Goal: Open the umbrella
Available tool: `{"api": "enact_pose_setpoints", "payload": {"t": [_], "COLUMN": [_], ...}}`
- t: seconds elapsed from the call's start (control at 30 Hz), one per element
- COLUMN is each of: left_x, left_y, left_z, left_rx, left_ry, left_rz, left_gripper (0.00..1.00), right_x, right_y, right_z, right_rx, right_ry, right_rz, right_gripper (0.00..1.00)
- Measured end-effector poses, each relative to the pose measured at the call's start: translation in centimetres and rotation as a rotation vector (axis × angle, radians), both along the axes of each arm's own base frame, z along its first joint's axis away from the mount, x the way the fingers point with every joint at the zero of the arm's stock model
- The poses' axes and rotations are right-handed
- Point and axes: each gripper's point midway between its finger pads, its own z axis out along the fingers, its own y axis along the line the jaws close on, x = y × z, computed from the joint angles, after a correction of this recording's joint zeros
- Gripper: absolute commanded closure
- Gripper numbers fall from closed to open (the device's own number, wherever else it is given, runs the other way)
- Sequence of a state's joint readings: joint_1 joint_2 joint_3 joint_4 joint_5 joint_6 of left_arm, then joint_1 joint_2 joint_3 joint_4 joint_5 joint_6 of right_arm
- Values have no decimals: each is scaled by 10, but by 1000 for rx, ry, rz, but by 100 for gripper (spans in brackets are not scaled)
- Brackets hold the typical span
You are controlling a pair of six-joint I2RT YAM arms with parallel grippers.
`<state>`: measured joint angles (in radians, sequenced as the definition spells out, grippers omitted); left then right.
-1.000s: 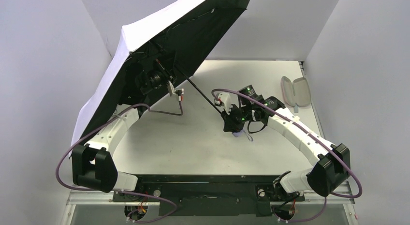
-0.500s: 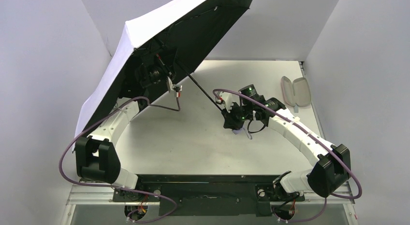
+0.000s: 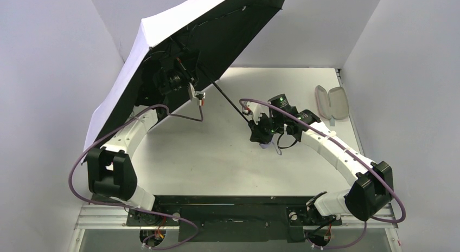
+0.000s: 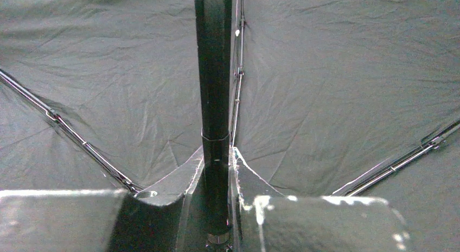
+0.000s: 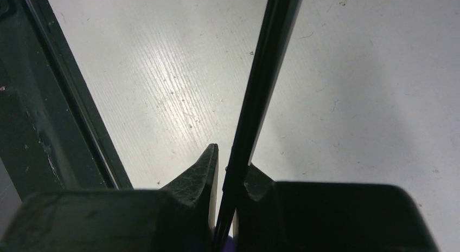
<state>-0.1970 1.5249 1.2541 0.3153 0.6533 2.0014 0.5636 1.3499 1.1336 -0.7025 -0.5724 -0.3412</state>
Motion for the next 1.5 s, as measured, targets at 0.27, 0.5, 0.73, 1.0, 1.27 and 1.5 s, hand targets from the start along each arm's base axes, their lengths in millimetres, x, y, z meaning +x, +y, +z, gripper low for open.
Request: {"api": "enact_pose_setpoints", "payload": {"t": [0.27, 0.5, 0.73, 1.0, 1.27, 1.5], "left_x": [11, 19, 25, 32, 42, 45], "left_y": [-2, -4, -5, -6, -8, -8], "left_z": [1, 2, 1, 1, 2, 3], "left_rx": [1, 6, 12, 17, 22, 22], "left_ry": [-2, -4, 4, 8, 14, 16], "left_rz": [2, 2, 2, 3, 5, 9], "left_gripper": [100, 99, 96, 93, 92, 100], "right_x": [6, 11, 16, 21, 29, 32], "right_y": [1, 0, -1, -3, -6, -6], "right_z": [1, 2, 3, 4, 5, 6], "right_rx": [5, 3, 3, -7, -12, -13], "right_ry": [-22, -48, -72, -100, -130, -143], "right_rz": [-14, -34, -45, -61, -79, -83], "right_gripper": [100, 100, 100, 100, 100, 100]}}
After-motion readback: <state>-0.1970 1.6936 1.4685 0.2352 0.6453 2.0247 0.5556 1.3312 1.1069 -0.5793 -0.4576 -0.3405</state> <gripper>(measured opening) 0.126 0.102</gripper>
